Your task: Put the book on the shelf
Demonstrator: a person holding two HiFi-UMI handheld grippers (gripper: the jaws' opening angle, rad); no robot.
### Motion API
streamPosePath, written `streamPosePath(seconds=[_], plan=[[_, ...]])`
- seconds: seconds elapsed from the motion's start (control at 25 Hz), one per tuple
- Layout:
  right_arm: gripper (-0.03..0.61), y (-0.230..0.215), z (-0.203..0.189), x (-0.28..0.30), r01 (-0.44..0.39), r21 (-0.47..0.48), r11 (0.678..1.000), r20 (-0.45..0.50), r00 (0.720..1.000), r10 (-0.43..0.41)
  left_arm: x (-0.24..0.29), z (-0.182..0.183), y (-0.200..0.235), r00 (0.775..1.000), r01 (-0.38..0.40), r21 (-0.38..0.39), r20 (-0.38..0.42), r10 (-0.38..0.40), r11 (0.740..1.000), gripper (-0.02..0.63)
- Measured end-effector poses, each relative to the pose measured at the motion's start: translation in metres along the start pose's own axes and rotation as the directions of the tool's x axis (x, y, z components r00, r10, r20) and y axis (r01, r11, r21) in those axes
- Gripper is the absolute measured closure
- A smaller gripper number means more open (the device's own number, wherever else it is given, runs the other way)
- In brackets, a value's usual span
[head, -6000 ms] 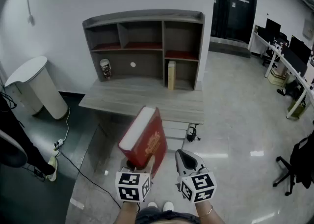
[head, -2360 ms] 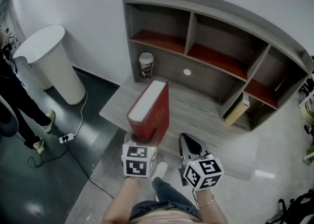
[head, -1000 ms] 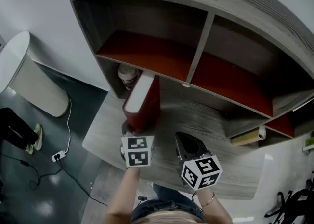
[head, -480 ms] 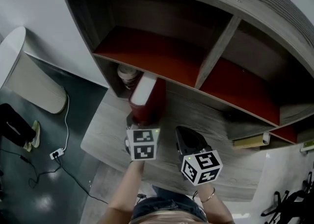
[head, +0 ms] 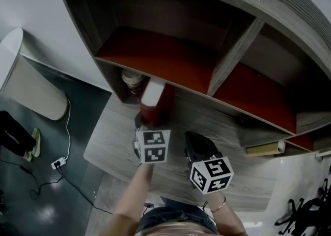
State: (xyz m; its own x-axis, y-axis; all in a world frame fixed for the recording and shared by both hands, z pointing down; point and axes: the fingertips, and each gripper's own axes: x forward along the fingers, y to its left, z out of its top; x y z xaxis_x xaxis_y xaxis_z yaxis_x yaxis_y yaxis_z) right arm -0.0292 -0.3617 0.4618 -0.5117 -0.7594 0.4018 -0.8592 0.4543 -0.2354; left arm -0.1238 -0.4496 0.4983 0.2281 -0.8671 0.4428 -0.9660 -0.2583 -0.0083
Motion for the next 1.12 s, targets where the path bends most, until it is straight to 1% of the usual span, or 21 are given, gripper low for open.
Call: streamPosePath(seconds=[0.44,0.84,1.12], plan=[[0.569,-0.007,-0.008,0.001,0.025,0.013,1.0,-0.022,0.999,-0.025,0.027,0.007,-0.005,1.0,-0.007,0.036,0.021,0.006,0.999,0.396],[0.569,-0.015,-0.009,0.002,0.032,0.024,0.999,-0.022,0.999,-0.031,0.039,0.004,-0.007,1.0,-0.006,0.025,0.022,0.006,1.0,0.396],[0.569,-0.017,-0.012,0.003,0.033,0.031,0.999,-0.034,0.999,-0.032,0.039,0.004,-0.005,1.0,-0.008,0.033,0.025,0.007,0.999,0.394]])
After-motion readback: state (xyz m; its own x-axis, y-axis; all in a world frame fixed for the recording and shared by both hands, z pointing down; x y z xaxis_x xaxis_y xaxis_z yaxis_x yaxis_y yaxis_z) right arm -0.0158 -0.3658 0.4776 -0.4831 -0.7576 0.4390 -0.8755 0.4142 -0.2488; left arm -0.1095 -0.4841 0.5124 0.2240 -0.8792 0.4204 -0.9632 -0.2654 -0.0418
